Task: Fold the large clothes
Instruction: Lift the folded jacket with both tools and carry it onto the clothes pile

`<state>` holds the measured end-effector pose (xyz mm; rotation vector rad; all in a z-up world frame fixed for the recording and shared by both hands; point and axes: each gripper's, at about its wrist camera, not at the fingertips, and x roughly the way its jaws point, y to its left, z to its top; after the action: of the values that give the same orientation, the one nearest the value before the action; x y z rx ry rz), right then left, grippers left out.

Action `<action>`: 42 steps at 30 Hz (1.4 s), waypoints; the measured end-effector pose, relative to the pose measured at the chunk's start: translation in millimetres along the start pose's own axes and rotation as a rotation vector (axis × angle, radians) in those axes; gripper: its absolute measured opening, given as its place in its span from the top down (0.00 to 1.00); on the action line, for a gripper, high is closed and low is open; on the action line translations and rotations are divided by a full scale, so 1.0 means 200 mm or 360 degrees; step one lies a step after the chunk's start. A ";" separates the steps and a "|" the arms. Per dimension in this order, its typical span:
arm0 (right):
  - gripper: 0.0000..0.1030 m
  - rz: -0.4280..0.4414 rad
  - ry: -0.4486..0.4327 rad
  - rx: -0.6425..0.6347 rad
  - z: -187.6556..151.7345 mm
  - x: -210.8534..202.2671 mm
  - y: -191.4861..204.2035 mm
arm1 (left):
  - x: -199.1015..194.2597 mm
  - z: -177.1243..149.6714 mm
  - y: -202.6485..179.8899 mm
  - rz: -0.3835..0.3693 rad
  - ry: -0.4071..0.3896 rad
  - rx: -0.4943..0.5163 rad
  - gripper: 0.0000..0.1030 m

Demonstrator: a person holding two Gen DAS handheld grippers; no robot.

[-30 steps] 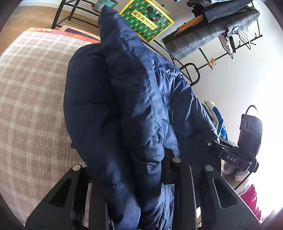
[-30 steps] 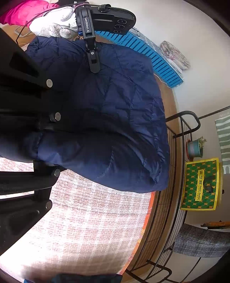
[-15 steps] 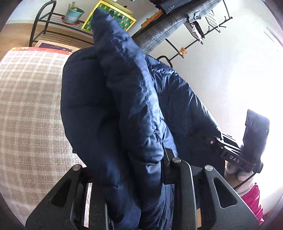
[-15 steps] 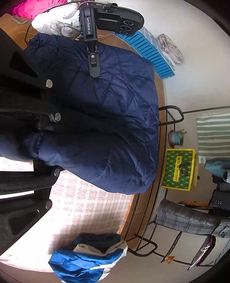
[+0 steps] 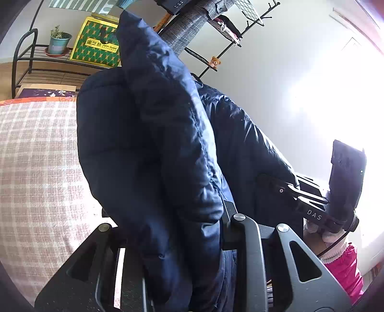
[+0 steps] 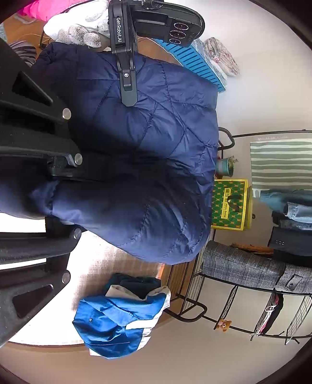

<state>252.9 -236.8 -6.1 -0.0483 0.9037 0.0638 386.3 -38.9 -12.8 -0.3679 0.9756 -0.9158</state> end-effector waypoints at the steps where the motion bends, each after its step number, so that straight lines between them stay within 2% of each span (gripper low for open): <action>1: 0.84 0.0000 -0.0002 -0.0004 0.01 0.00 -0.05 | 0.05 0.01 -0.05 -0.0002 0.0000 0.0010 0.74; 5: 0.84 -0.0023 -0.0016 -0.0033 0.01 -0.04 -0.23 | 0.24 0.10 -0.21 -0.0009 0.0006 0.0058 0.74; 11: 0.84 -0.0081 -0.0081 0.0031 0.09 -0.06 -0.65 | 0.65 0.36 -0.45 -0.0030 0.0039 0.0167 0.74; 16: 0.84 -0.0159 -0.0096 0.0065 0.09 -0.06 -1.01 | 1.03 0.50 -0.67 -0.0062 0.0077 0.0259 0.74; 20: 0.84 -0.0220 -0.0123 0.0063 0.09 -0.06 -1.25 | 1.32 0.58 -0.78 -0.0138 0.0100 0.0263 0.74; 26: 0.84 -0.0321 -0.0145 0.0072 0.13 0.04 -1.59 | 1.72 0.71 -0.89 -0.0156 0.0107 0.0318 0.74; 33: 0.84 -0.0493 -0.0070 -0.0030 0.23 0.26 -1.79 | 2.08 0.82 -0.88 -0.0169 0.0110 0.0282 0.74; 38: 0.84 -0.0508 -0.0032 -0.0030 0.23 0.43 -1.94 | 2.29 0.84 -0.78 -0.0153 0.0136 0.0227 0.74; 40: 0.82 -0.0529 0.0010 0.0040 0.18 0.52 -2.04 | 2.38 0.82 -0.70 -0.0109 0.0177 0.0170 0.74; 42: 0.73 -0.0587 0.0064 0.0217 0.11 0.61 -2.18 | 2.43 0.77 -0.60 -0.0090 0.0196 0.0102 0.72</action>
<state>379.0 -666.6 -81.6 -0.0889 0.9248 -0.3430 571.9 -517.7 -118.9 -0.2884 1.0502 -1.0282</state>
